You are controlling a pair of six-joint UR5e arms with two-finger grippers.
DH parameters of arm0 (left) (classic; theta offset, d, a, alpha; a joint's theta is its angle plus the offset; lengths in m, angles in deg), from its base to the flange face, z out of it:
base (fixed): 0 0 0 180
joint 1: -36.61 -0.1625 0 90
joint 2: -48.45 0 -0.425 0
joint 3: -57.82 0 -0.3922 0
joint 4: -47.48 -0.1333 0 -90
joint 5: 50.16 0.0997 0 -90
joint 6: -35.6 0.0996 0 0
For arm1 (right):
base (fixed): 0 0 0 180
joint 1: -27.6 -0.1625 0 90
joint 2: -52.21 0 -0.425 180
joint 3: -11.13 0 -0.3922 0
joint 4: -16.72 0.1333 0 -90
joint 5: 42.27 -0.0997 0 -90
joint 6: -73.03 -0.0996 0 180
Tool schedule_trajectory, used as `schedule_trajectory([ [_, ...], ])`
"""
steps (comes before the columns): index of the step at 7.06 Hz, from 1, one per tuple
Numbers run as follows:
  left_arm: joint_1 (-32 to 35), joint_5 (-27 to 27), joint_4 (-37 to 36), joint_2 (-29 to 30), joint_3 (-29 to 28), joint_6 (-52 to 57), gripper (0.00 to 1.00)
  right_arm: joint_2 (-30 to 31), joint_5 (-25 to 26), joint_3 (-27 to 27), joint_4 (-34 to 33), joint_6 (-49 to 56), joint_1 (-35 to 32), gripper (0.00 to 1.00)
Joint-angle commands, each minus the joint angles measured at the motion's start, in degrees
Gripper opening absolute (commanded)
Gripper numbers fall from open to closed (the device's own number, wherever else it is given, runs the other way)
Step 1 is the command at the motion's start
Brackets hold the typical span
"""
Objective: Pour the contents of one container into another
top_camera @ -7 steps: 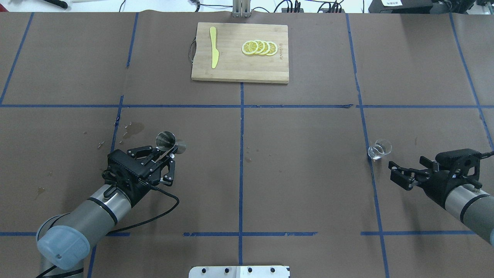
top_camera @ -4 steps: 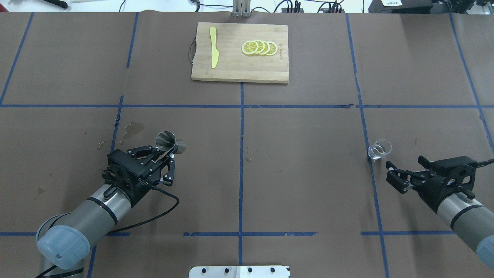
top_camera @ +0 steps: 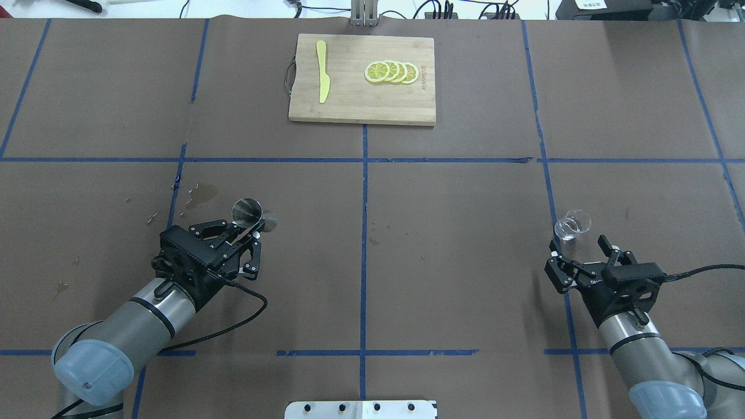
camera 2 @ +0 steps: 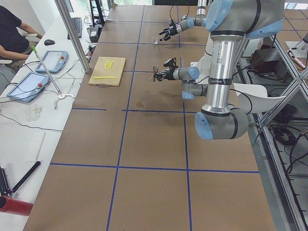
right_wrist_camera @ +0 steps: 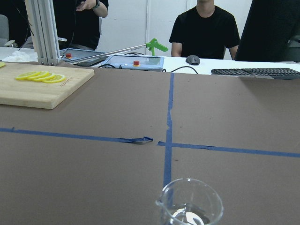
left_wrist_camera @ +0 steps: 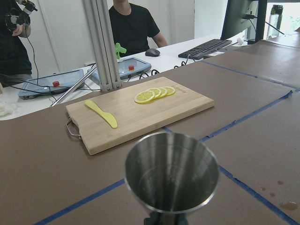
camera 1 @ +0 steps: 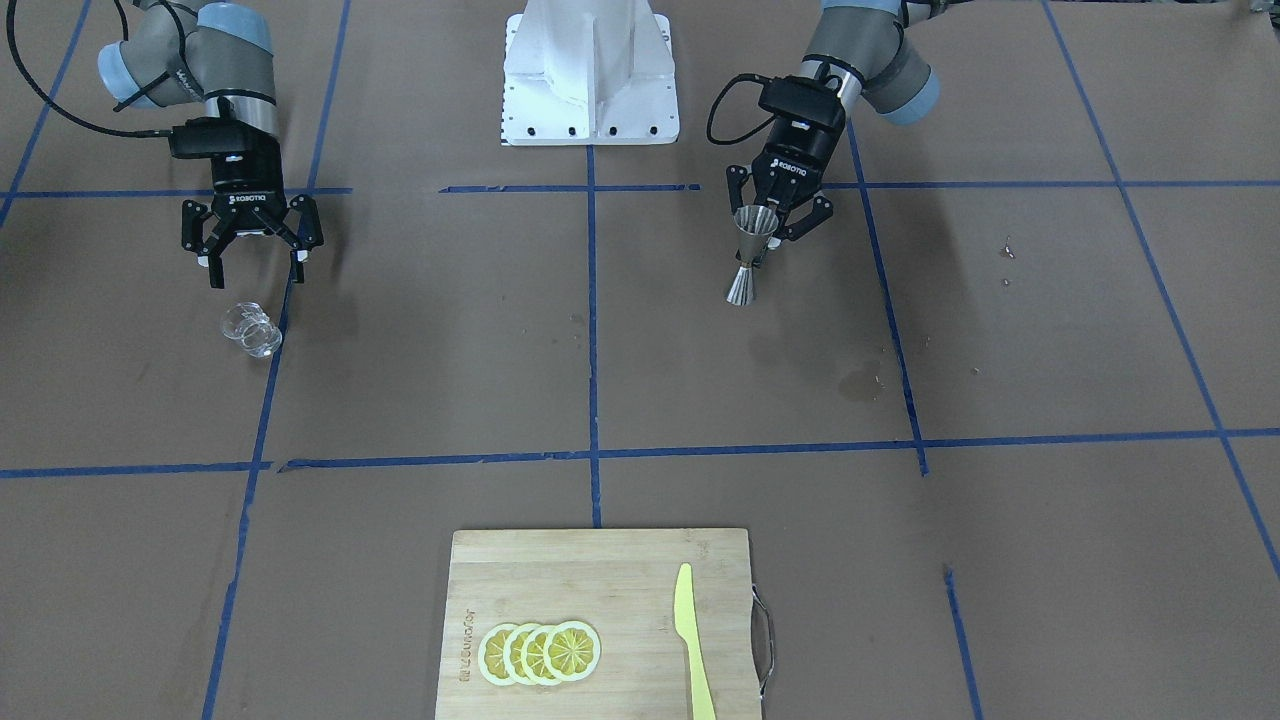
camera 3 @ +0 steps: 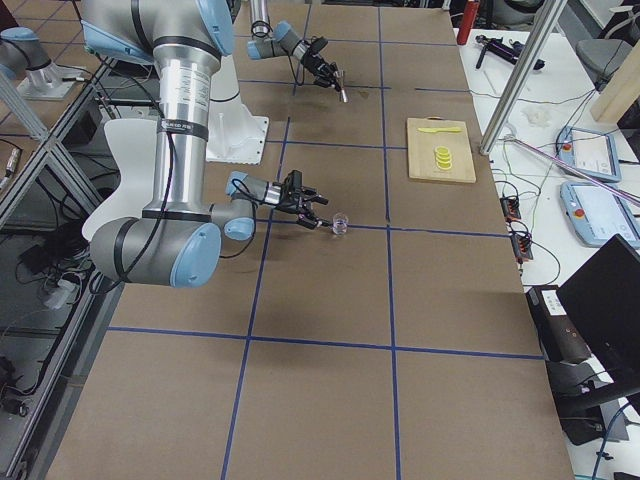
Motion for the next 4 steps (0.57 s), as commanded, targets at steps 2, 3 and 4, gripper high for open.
schedule_trajectory([
  [2,0.1,0.0,0.0,-0.2,-0.1,0.0,0.00,-1.5,0.1,-3.3,1.0,-0.1,-0.2,0.99],
  [3,0.2,0.0,0.0,-0.3,-0.1,0.0,0.00,-1.5,0.2,-4.1,2.2,-0.1,-0.2,0.99],
  [4,0.2,0.0,0.0,-0.3,-0.1,0.0,0.00,-1.8,0.2,-4.4,2.2,0.0,-0.2,0.98],
])
